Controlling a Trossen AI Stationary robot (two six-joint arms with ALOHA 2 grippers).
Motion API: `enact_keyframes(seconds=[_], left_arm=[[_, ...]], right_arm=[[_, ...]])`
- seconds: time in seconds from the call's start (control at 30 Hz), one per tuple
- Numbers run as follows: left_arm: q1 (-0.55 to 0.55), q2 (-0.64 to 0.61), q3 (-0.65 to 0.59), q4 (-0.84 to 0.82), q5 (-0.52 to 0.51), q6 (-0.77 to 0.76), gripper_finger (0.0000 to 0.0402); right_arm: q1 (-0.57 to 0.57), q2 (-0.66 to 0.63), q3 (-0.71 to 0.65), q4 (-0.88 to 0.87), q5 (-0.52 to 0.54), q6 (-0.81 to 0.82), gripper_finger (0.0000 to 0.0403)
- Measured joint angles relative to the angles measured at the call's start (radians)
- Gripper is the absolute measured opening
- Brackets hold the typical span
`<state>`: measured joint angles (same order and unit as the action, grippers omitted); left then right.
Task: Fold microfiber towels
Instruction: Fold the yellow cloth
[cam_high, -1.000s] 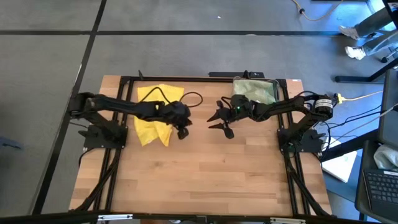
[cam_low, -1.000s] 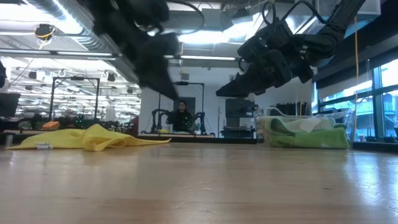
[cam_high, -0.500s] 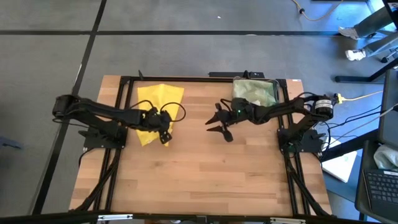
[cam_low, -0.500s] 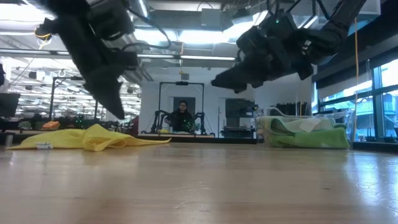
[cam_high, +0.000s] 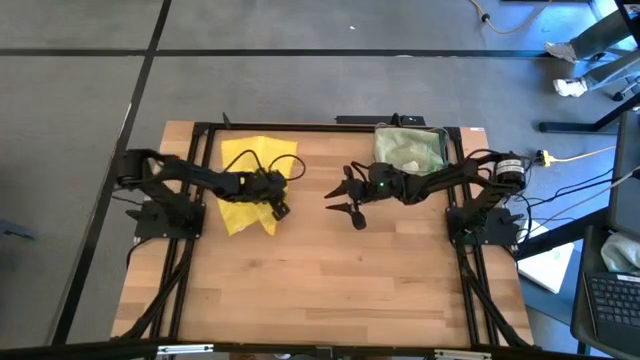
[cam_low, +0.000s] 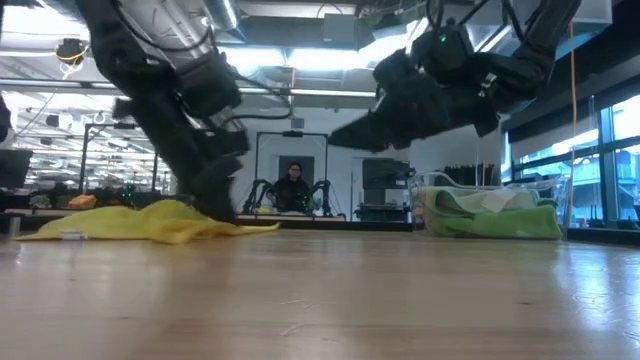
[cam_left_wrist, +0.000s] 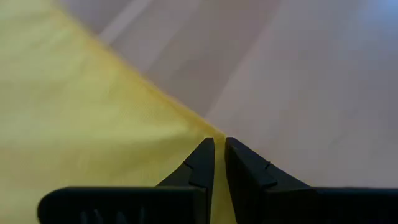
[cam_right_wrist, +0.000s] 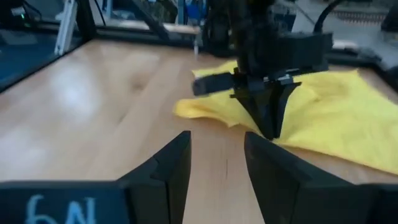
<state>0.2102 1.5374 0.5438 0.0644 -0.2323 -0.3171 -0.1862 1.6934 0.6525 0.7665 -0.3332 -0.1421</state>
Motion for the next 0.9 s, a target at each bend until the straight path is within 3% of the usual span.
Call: enact_keyframes(seconds=[0.17, 0.27, 0.4, 0.47, 0.6, 0.7, 0.8, 0.9], left_arm=[[0.0, 0.159, 0.062, 0.231, 0.072, 0.035, 0.0034], [0.0, 0.254, 0.155, 0.247, 0.109, 0.056, 0.0034], [-0.004, 0.295, 0.266, 0.152, 0.262, 0.126, 0.0034], [-0.006, 0.252, 0.304, 0.032, 0.264, 0.156, 0.0034], [-0.005, 0.072, 0.332, -0.222, 0.114, 0.197, 0.0034], [-0.028, -0.079, 0.331, -0.399, 0.069, 0.196, 0.0034], [-0.082, -0.204, 0.325, -0.55, 0.095, 0.196, 0.0034], [-0.154, -0.279, 0.274, -0.648, 0.165, 0.197, 0.0034]], right_arm=[[-0.009, 0.043, 0.0, -0.002, 0.0, -0.002, 0.0152], [-0.015, 0.046, 0.0, 0.02, 0.011, -0.02, 0.0152], [-0.017, 0.046, 0.0, 0.09, -0.018, -0.021, 0.0152], [-0.017, 0.046, 0.0, 0.087, -0.082, -0.04, 0.0152], [-0.015, 0.046, 0.0, 0.064, -0.233, -0.077, 0.0152], [-0.011, 0.046, 0.0, 0.068, -0.277, -0.096, 0.0152], [0.013, 0.046, 0.0, 0.067, -0.267, -0.156, 0.0152], [0.075, 0.046, 0.0, 0.054, -0.115, -0.293, 0.0152]])
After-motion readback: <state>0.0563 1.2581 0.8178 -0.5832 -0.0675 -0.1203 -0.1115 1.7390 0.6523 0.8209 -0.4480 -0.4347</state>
